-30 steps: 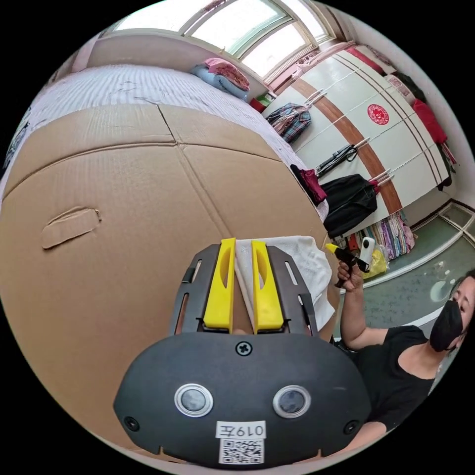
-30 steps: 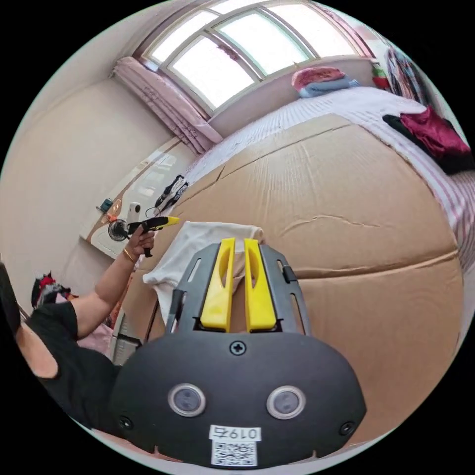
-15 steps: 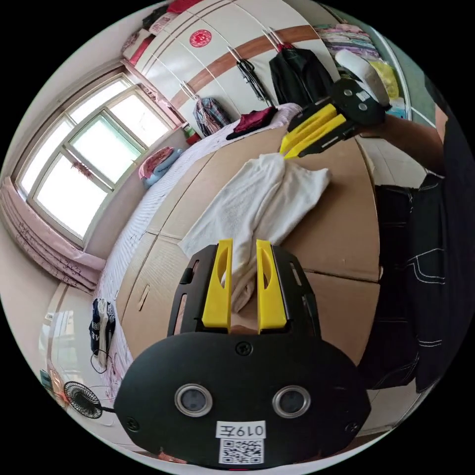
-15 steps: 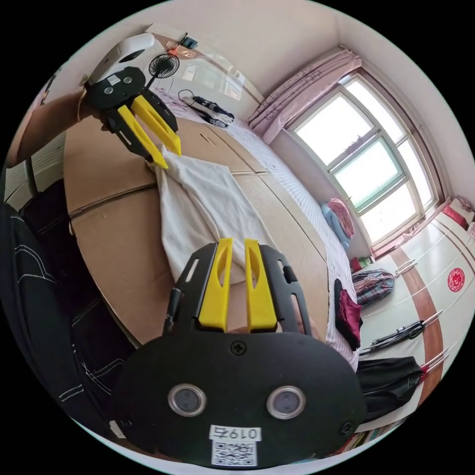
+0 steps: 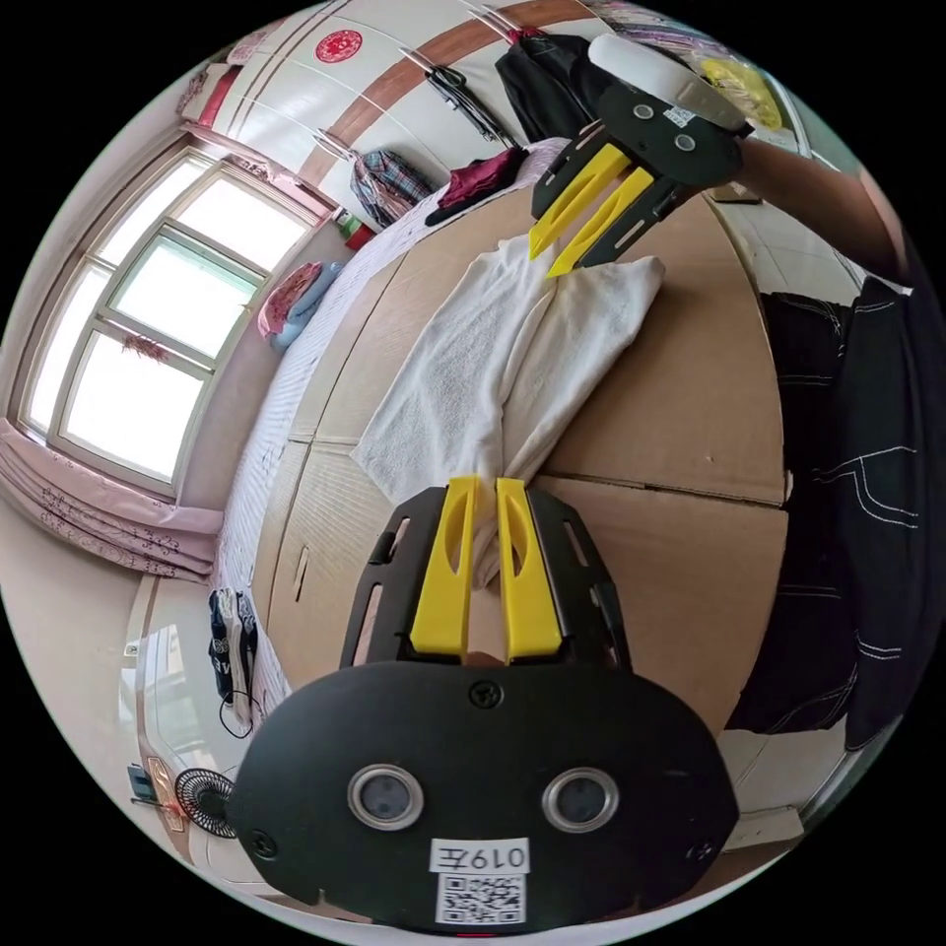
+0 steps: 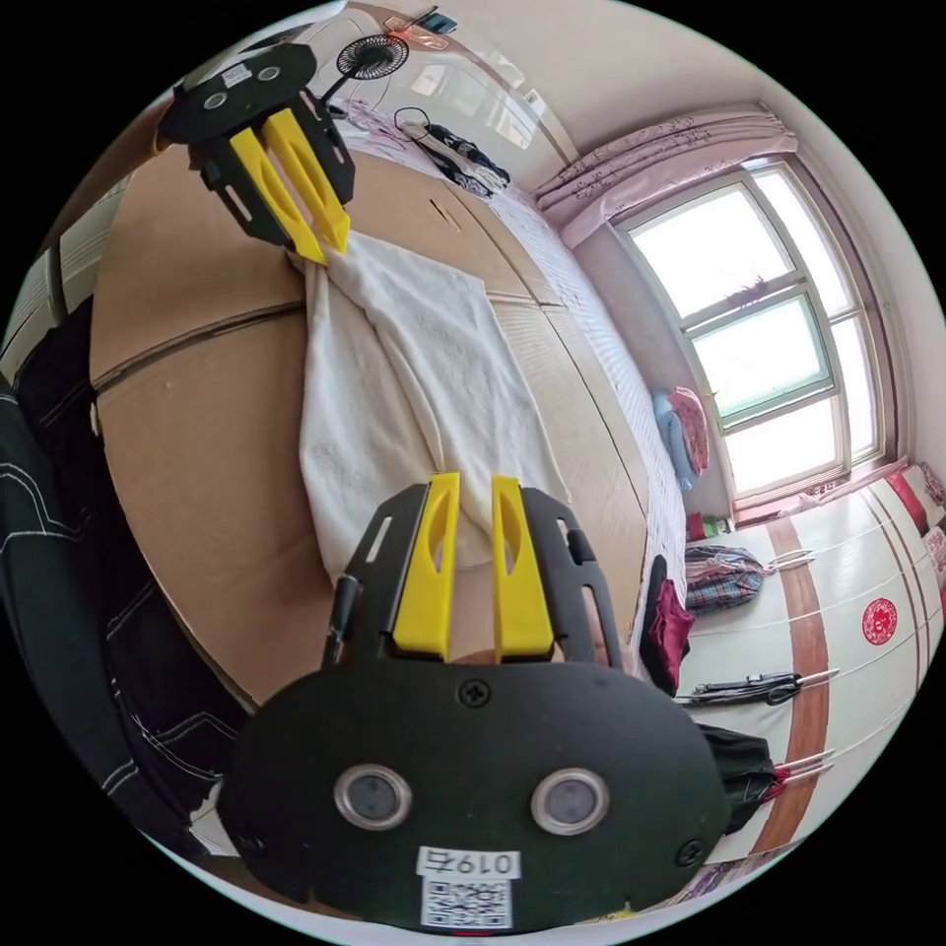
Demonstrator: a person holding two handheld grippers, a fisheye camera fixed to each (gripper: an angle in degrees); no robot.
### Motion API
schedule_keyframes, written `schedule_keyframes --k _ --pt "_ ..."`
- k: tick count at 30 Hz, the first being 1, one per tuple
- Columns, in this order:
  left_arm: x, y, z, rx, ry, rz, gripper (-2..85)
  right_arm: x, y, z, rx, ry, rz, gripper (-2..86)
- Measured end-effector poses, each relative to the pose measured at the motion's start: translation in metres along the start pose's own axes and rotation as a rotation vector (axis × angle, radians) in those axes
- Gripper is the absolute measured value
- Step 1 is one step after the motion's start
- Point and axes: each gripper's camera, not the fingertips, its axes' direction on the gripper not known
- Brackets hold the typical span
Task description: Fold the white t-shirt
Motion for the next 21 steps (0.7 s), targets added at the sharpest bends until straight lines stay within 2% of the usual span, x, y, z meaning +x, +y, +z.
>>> schedule_keyframes --k 10,13,17,21 --pt "-0.003 0.017 -0.012 0.052 0.030 -0.067 0.5 -0.015 0.069 0.114 -0.049 0.004 -0.051 -0.3" --pt "-0.005 0.021 -0.012 0.054 0.027 -0.070 0.4 -0.013 0.087 0.134 -0.039 0.014 -0.059 -0.8" --pt "-0.008 0.032 -0.006 0.042 0.051 -0.071 0.4 -0.008 0.119 0.166 -0.028 -0.071 -0.069 -0.8" --pt "-0.008 0.040 0.010 0.029 0.061 -0.063 0.8 -0.011 0.144 0.203 -0.030 -0.028 -0.078 0.1"
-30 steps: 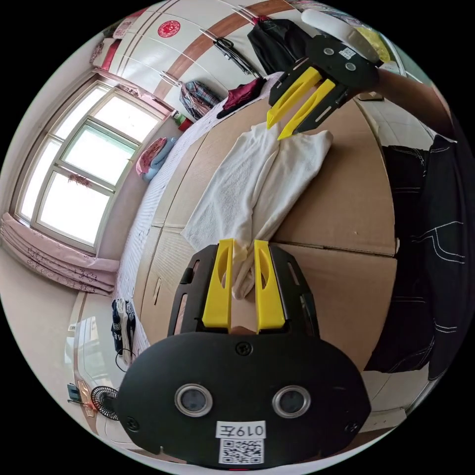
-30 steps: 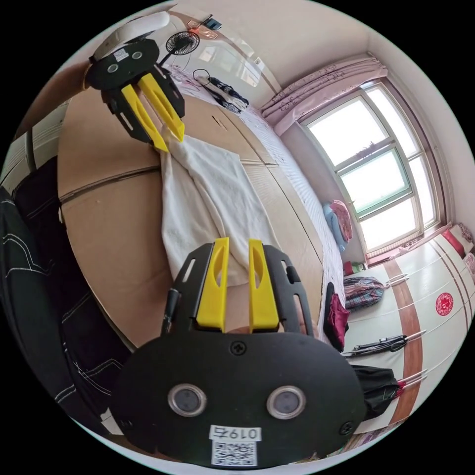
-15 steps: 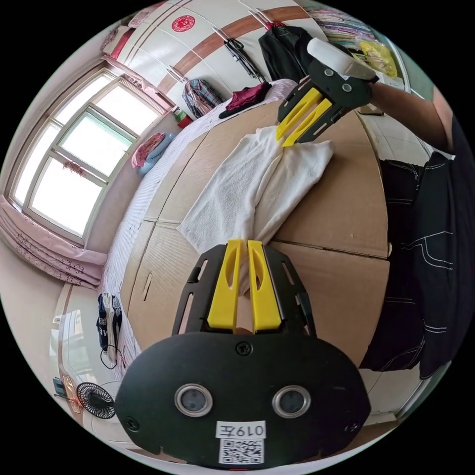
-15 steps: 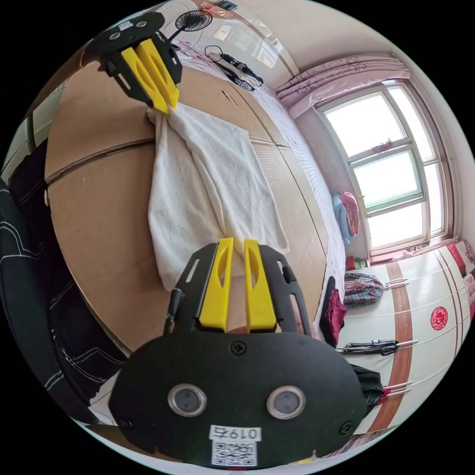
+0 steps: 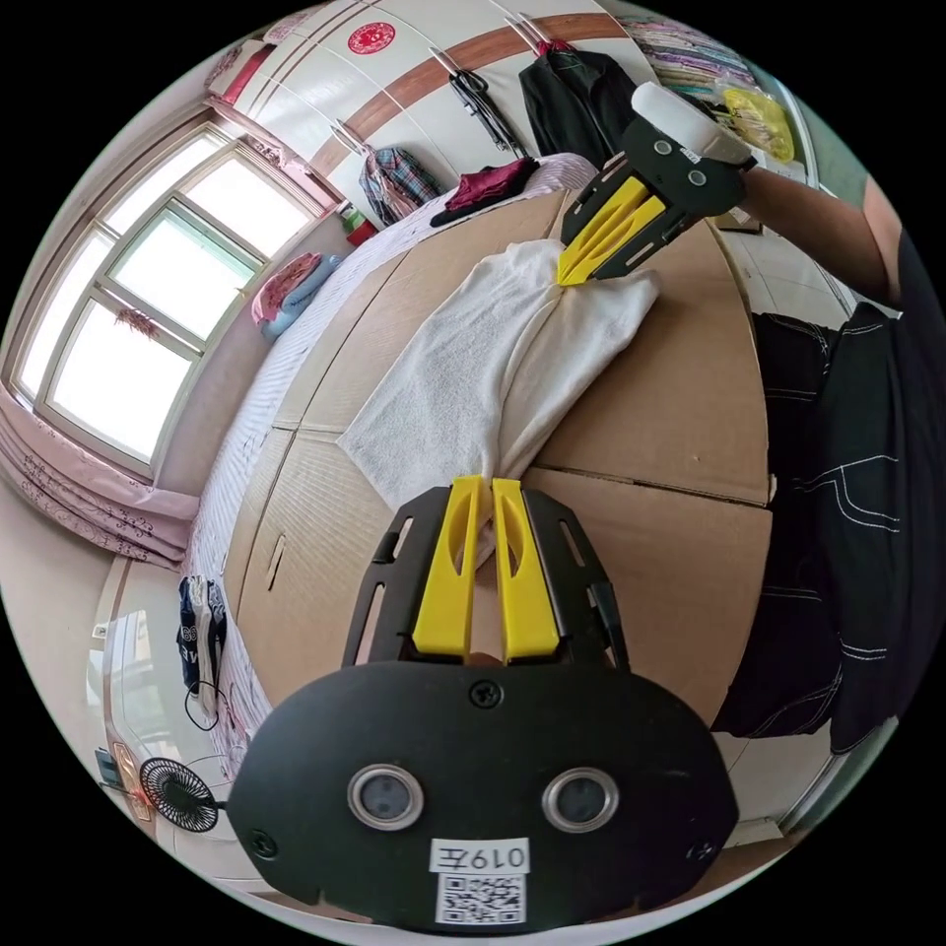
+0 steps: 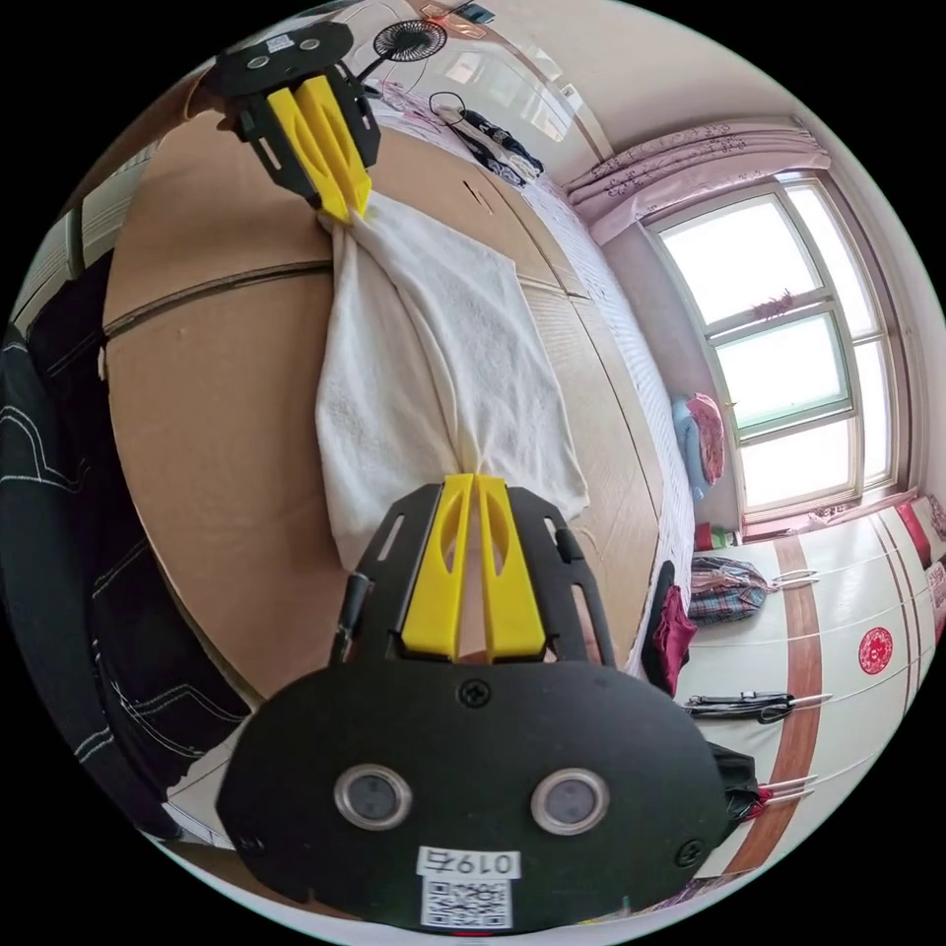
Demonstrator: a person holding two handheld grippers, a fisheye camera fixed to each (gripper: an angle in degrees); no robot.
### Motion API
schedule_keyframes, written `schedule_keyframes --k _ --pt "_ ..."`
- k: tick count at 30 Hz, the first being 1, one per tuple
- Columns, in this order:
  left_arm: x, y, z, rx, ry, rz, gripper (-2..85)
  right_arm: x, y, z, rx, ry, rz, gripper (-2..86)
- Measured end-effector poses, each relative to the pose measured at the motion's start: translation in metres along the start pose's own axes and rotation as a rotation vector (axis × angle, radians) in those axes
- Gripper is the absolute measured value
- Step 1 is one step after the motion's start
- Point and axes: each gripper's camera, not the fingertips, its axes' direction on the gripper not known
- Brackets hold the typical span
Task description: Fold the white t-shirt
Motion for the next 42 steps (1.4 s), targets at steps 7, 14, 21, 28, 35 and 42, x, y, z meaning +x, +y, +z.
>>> schedule_keyframes --k 7,14,21,28,35,42 --pt "-0.016 0.016 0.014 -0.002 0.009 -0.006 1.8 0.033 0.048 0.025 0.063 -0.010 0.056 4.6" --pt "-0.068 0.051 0.017 0.104 0.114 -0.144 5.8 0.077 0.097 0.045 0.117 -0.090 0.194 4.3" --pt "-0.186 0.105 0.072 0.064 0.207 -0.633 7.6 0.062 0.104 0.057 0.185 -0.207 0.172 8.0" --pt "-0.267 0.110 0.163 0.007 0.367 -0.786 7.5 0.021 0.111 0.110 0.021 -0.114 -0.012 8.3" --pt "-0.307 0.103 0.248 -0.078 0.474 -0.823 5.9 0.024 0.129 0.149 -0.032 -0.054 -0.042 1.5" --pt "-0.313 0.125 0.268 -0.038 0.489 -0.794 2.0 0.014 0.148 0.175 -0.041 0.041 -0.116 -0.4"
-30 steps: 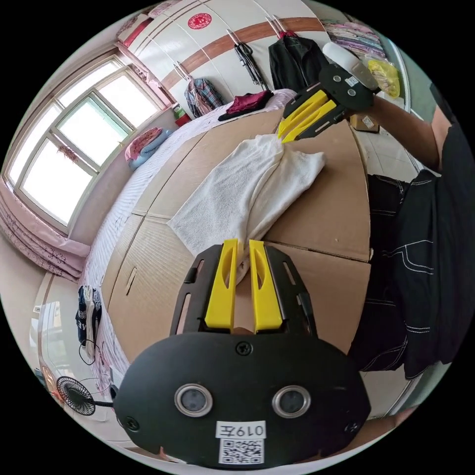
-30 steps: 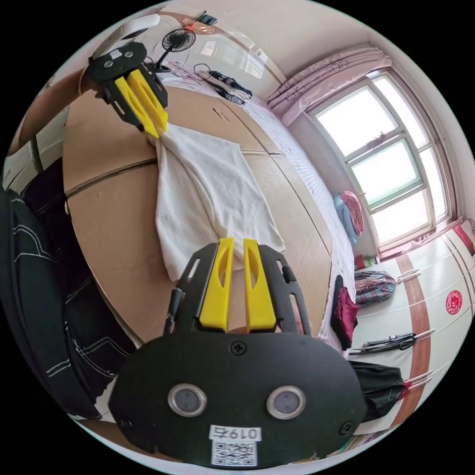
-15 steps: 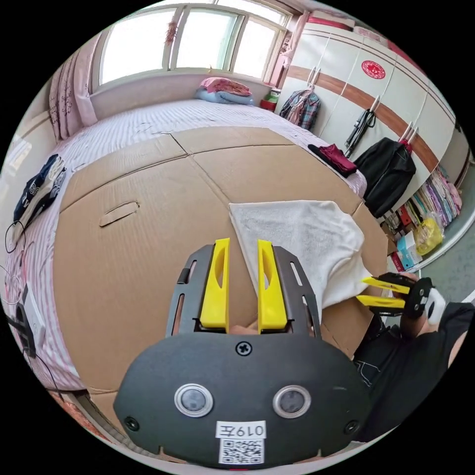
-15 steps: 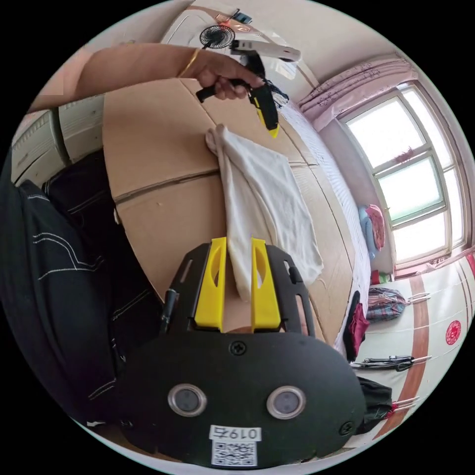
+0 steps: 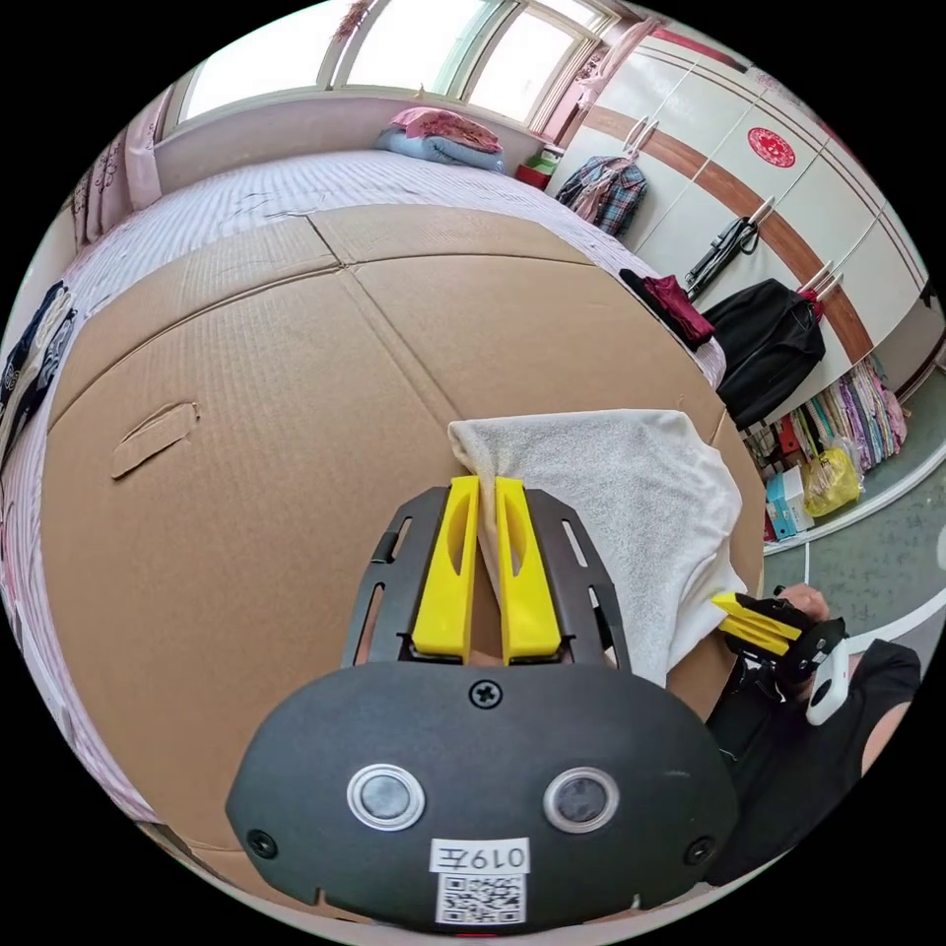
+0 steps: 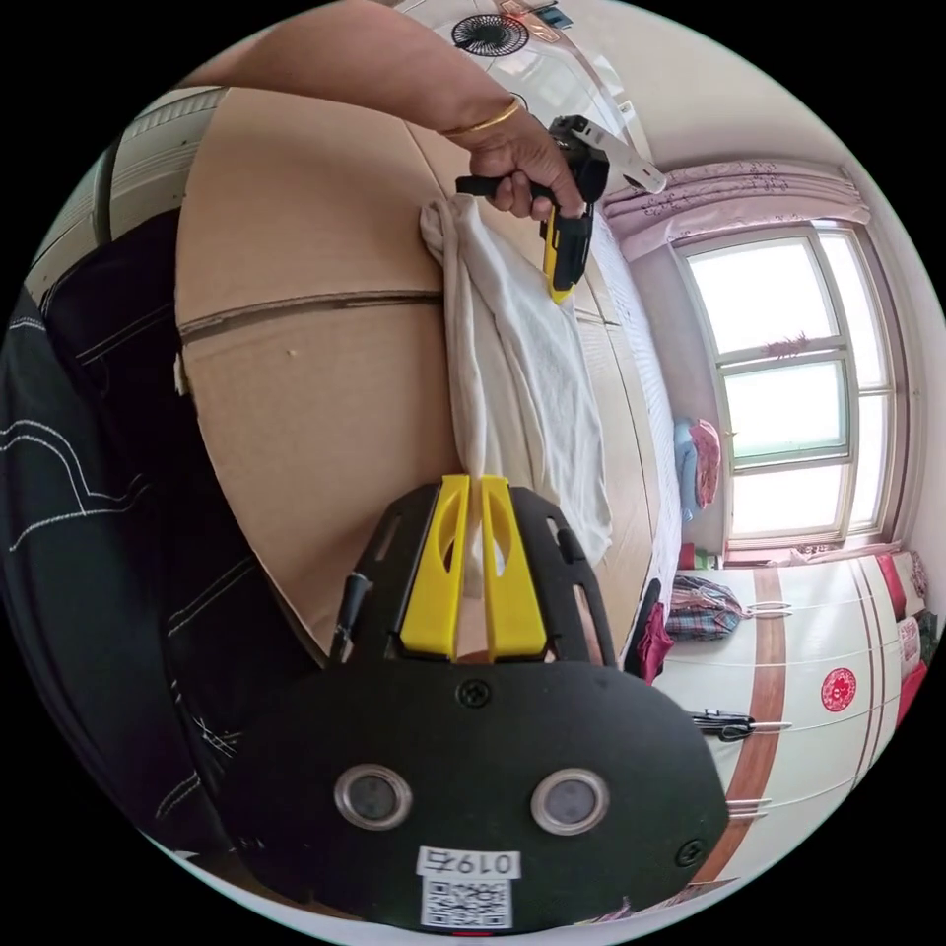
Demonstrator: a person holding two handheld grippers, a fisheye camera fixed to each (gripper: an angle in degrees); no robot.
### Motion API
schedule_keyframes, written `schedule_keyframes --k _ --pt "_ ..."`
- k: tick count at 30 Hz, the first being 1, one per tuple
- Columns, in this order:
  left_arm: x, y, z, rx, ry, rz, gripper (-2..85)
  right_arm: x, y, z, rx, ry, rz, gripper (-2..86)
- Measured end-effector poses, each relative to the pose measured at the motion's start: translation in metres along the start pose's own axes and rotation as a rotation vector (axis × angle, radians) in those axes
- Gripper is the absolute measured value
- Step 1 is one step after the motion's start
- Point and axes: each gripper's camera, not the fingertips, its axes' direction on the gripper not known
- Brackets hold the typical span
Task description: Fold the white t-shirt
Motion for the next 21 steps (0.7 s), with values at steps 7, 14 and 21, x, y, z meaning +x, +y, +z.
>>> schedule_keyframes --k 7,14,21 --pt "-0.012 0.019 -0.006 -0.021 -0.060 0.007 1.2 0.012 0.023 0.029 -0.043 0.056 -0.020 -0.5" --pt "0.001 0.077 -0.025 -0.010 -0.150 -0.045 1.6 0.027 0.054 0.073 -0.034 0.170 -0.093 0.5" --pt "0.000 0.141 -0.046 0.077 -0.117 -0.164 2.6 0.039 0.067 0.051 0.001 0.130 -0.043 9.0"
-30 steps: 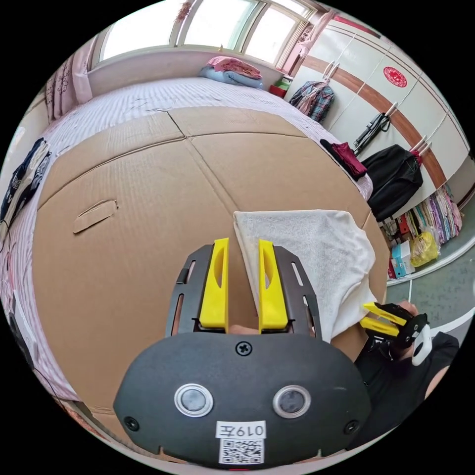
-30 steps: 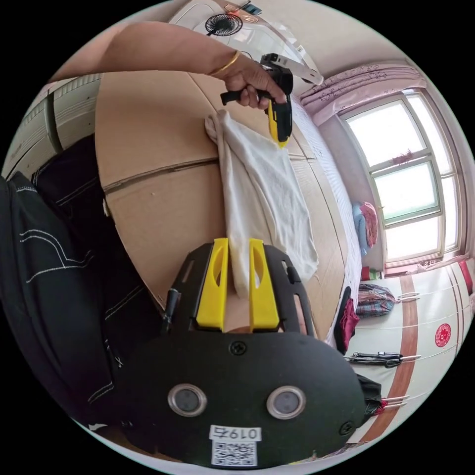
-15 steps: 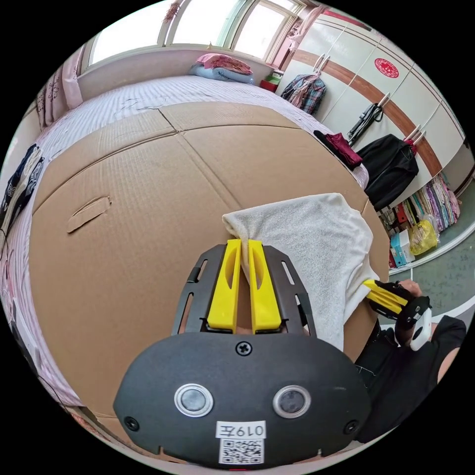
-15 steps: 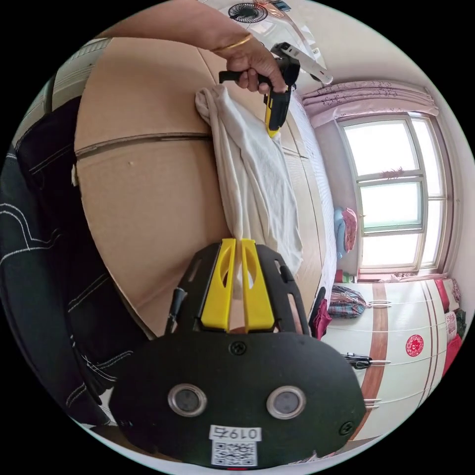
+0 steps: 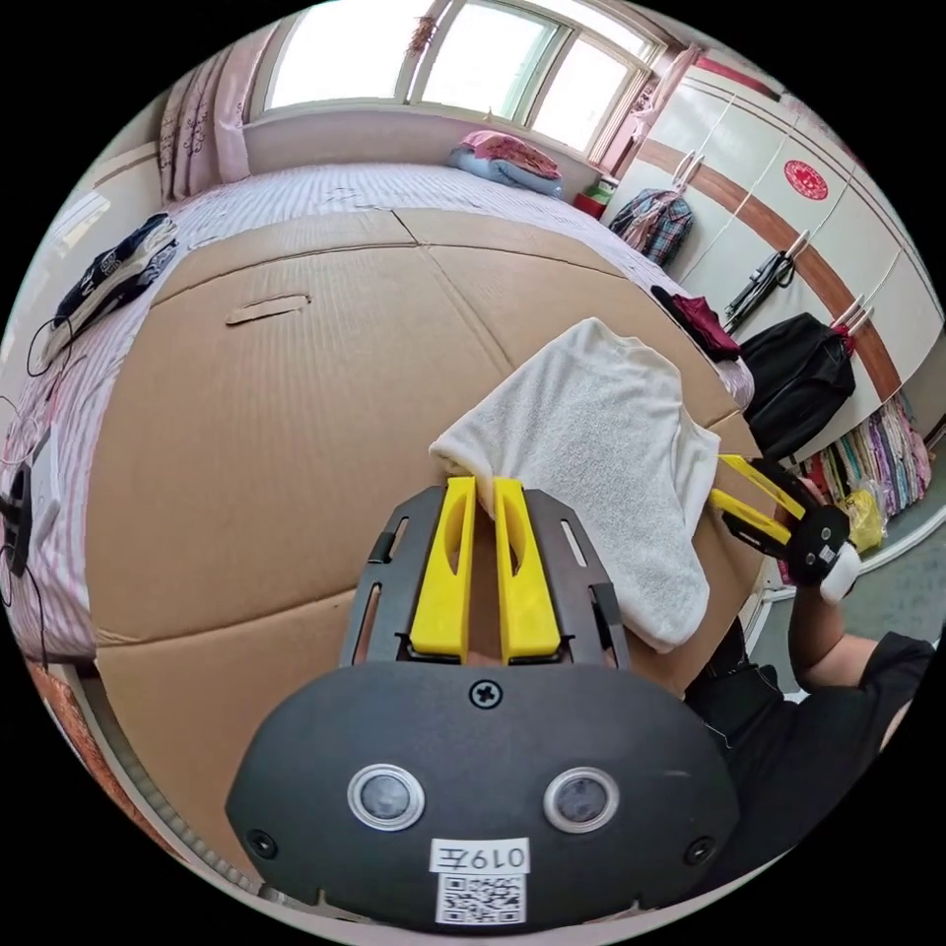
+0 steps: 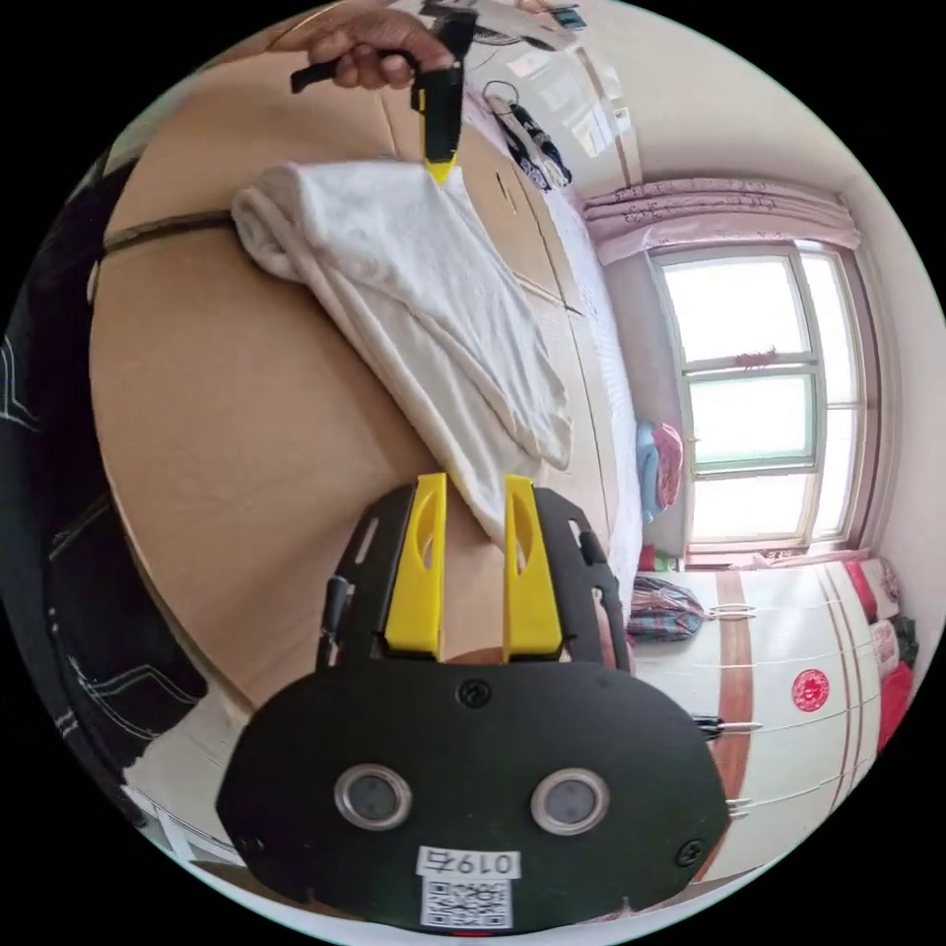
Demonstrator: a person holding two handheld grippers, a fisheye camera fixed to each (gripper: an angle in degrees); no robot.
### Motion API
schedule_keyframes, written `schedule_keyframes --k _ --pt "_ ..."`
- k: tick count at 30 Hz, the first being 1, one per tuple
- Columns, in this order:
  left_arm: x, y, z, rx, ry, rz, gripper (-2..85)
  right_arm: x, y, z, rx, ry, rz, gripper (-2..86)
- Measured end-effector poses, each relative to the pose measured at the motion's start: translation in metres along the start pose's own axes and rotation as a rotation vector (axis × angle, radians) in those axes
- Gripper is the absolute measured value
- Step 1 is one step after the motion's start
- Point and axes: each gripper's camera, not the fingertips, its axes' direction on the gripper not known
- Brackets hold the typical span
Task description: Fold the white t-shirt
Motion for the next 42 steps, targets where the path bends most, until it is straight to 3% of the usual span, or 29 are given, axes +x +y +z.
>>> schedule_keyframes --k 4,6,19,25,32,42 --pt "-0.023 0.027 -0.035 0.134 0.024 -0.105 4.6 0.018 -0.002 -0.088 0.287 -0.321 0.240 9.6" --pt "-0.036 0.037 -0.054 0.225 0.019 -0.155 6.1 0.009 -0.014 -0.118 0.394 -0.401 0.247 9.8" --pt "-0.008 0.020 -0.022 -0.006 0.042 0.023 3.6 -0.077 -0.105 -0.137 0.253 -0.333 -0.012 7.0" --pt "0.009 0.044 -0.041 -0.003 0.037 0.041 1.5 -0.095 -0.109 -0.156 0.233 -0.264 -0.074 4.1" --pt "0.056 0.123 -0.102 0.041 -0.072 -0.027 1.0 -0.094 -0.081 -0.180 0.286 -0.229 -0.178 3.9" --pt "0.178 0.243 -0.150 0.098 -0.075 -0.158 1.0 -0.065 -0.027 -0.219 0.308 -0.174 -0.283 3.7"
